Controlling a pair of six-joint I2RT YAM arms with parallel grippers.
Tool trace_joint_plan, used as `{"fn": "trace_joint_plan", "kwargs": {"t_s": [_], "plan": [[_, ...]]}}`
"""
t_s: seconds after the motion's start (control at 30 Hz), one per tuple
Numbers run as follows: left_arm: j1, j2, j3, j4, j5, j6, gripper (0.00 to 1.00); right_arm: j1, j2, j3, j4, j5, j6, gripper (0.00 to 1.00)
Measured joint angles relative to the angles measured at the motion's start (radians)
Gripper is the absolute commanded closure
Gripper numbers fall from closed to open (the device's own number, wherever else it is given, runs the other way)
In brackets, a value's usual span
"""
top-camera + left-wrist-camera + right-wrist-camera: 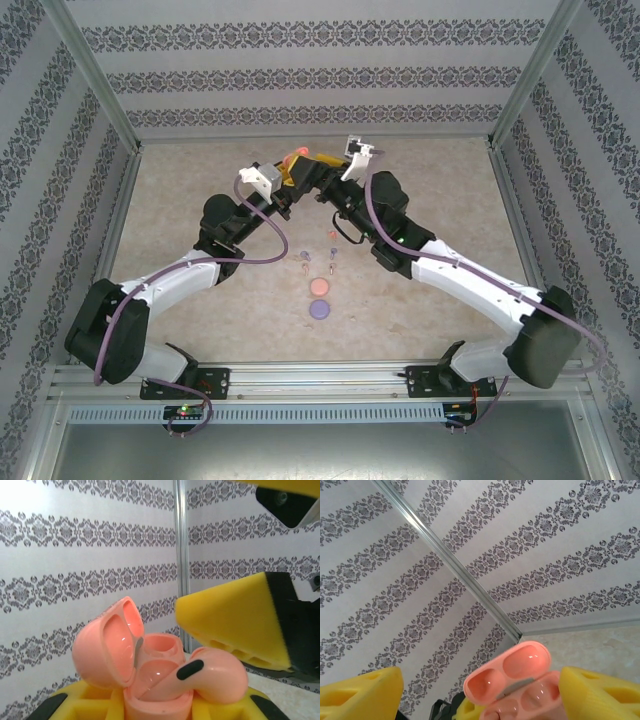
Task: Insert the wireless bluetooth earbuds into the charging case
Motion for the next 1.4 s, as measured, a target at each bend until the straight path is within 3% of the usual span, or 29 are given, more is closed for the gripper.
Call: {"fn": "trace_joint_plan", "kwargs": {"t_s": [0.13, 0.3, 0.43, 0.57, 1.4], "plan": [[0.0, -0.008, 0.0, 0.018, 0.003, 0.0, 1.0, 0.0, -0.07, 0.0, -0.08, -0.009, 0.013, 0.33], [0.0, -0.009, 0.002, 0.019, 0.01, -0.003, 1.0, 0.0, -0.115, 0.0, -0.188, -0.034, 0.048, 0.68], [0.0, -0.008, 0.003, 0.019, 0.018, -0.003, 1.0, 0.0, -0.119, 0.0, -0.278, -0.053, 0.062, 0.85], [0.0, -0.008, 0.004, 0.019, 0.018, -0.003, 1.0, 0.006, -0.119, 0.0, -0.332, -0.069, 0.072, 0.89], [-0.013, 0.011, 0.019, 0.018, 0.025, -0.008, 1.0, 0.029, -0.114, 0.041, -0.35, -0.101, 0.075, 0.92]]}}
